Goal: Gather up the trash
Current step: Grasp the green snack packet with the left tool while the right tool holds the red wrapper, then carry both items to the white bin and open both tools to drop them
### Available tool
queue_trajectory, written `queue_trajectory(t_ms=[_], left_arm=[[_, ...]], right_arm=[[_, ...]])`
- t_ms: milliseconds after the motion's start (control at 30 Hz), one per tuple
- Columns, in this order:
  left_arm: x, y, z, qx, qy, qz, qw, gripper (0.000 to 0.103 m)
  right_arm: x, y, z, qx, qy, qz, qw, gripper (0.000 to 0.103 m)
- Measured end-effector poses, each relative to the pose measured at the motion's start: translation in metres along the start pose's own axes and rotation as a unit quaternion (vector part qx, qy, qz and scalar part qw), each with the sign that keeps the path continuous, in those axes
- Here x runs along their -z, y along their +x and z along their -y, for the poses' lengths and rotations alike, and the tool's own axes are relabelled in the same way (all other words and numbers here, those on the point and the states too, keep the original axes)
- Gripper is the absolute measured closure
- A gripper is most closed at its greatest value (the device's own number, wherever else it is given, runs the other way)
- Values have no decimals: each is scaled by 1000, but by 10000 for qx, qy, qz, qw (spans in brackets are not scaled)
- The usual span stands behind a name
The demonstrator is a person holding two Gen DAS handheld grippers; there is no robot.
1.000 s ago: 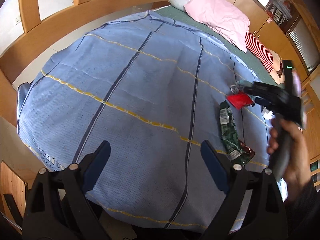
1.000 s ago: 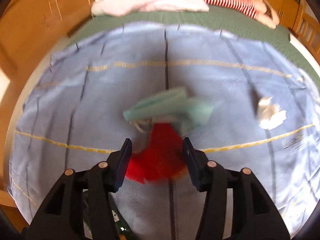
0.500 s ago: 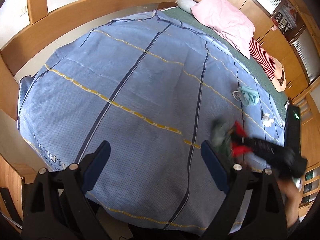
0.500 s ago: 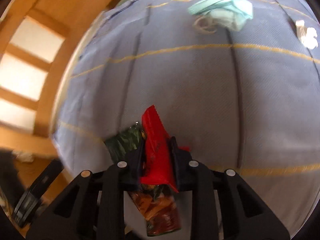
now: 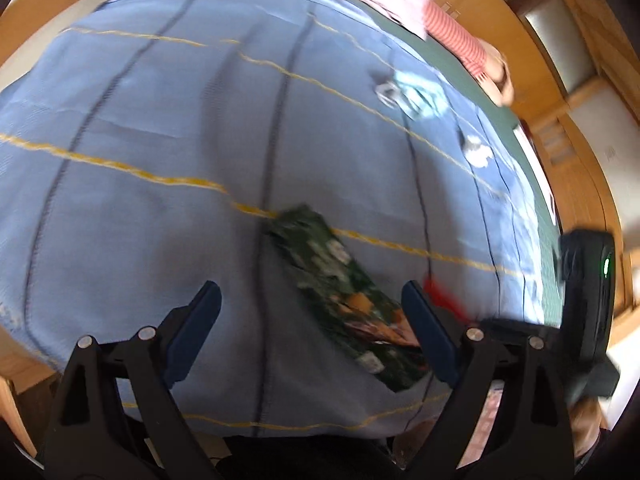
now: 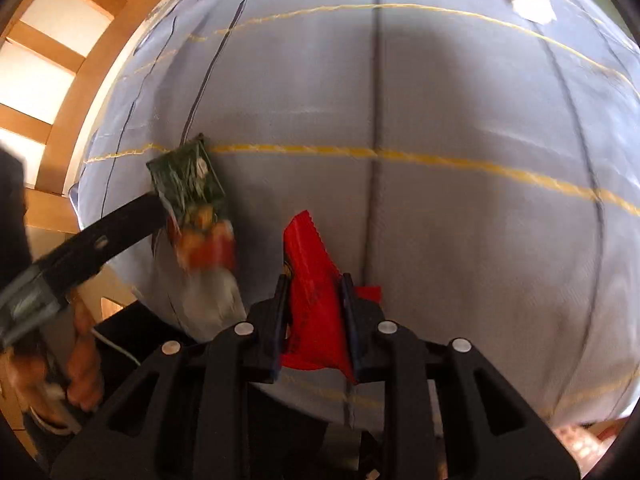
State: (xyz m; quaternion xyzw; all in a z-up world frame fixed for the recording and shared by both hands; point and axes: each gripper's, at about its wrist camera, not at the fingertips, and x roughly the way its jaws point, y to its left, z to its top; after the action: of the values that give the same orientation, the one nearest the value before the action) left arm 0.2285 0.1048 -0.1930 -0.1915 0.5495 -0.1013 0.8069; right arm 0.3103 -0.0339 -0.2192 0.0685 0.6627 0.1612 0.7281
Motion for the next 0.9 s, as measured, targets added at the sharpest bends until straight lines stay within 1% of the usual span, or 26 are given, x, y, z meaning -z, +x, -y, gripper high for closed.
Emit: queue_trajectory(t_ms=[67,100,133,200,233,267,300,333,367,400,433,467,500,533,567,600,633,667,700,767,833,900], left_arm=[[1,10,11,65,233,-188,9995,12],[1,16,17,120,359,-321,9988,12],[1,22,22,188,451,-465,9977,13],[3,36,27,312,526,-772,9951,28],[3,41,27,307,545,-875,9942,38],[3,43,27,240,593,-855,9943,45],[4,42,29,132,695,-745,9947,52],[5,41,30,7,796,-654,9947,69],[5,42,29,-107,847,-614,9945,77],[7,41,27,-108,839,-565,9948,78],[8,37,26,-122,829,-490,9953,81],[8,33,26,-186,859,-384,9954,82],[10,22,27,-304,938,-148,9950,82],[11,12,25,-335,979,1,9946,82],[12,0,25,-332,1023,184,9940,82],[17,-21,29,-394,1124,535,9914,82],[21,-35,33,-502,1226,757,9883,82],[27,-51,38,-662,1354,1020,9833,82],[37,-75,47,-861,1482,1397,9752,82],[51,-102,56,-979,1491,1755,9682,82],[74,-131,68,-1135,1491,2137,9588,82],[94,-151,83,-1293,1554,2410,9492,82]], right_arm=[[6,-13,9,114,97,198,9997,77],[17,-25,15,190,170,354,9990,77],[18,-36,16,202,253,488,9983,77],[21,-60,17,140,428,751,9962,77],[25,-73,14,142,470,898,9948,77],[34,-82,11,165,481,1042,9933,77],[43,-92,9,186,486,1193,9915,77],[61,-100,6,177,494,1324,9898,77],[72,-106,1,157,515,1435,9882,77],[106,-124,8,131,555,1591,9856,77],[116,-137,15,119,593,1730,9831,77],[134,-152,26,103,633,1878,9801,77],[158,-174,27,92,694,2047,9763,77],[164,-178,31,81,751,2185,9729,77],[193,-200,42,58,806,2311,9696,77],[207,-208,48,44,867,2428,9662,77],[218,-215,53,54,907,2514,9636,77],[228,-220,57,105,944,2602,9609,77],[236,-224,61,192,960,2703,9578,77],[245,-230,64,355,936,2839,9536,77],[251,-233,63,474,865,2974,9497,77],[258,-242,58,548,735,3105,9461,77]])
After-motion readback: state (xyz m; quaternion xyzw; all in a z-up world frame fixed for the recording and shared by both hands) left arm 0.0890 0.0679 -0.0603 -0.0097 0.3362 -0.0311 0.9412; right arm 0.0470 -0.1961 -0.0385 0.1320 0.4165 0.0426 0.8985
